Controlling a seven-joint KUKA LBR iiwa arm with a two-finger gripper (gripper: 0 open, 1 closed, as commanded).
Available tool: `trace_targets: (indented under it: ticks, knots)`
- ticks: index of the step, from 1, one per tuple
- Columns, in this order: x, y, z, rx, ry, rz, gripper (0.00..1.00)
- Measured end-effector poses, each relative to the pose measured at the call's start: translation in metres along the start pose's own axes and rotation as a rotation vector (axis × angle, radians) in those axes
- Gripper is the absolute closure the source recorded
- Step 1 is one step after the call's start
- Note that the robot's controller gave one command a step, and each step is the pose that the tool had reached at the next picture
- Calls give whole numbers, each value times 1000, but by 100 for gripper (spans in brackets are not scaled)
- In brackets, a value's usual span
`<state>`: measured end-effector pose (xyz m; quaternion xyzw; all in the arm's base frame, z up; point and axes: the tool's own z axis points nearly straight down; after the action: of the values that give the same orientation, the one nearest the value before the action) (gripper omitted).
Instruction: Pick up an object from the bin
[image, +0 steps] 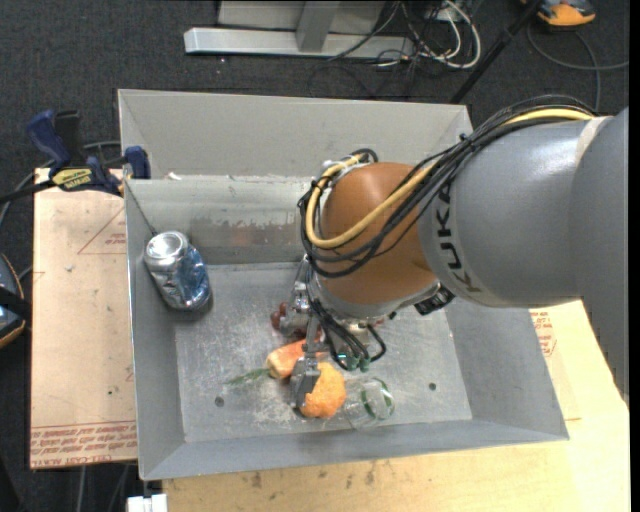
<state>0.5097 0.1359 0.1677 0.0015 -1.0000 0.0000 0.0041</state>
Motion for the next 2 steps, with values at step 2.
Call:
trace_targets:
  ticks: [2]
  knots:
    - [-73,-53,59,-8,-21,-72,0]
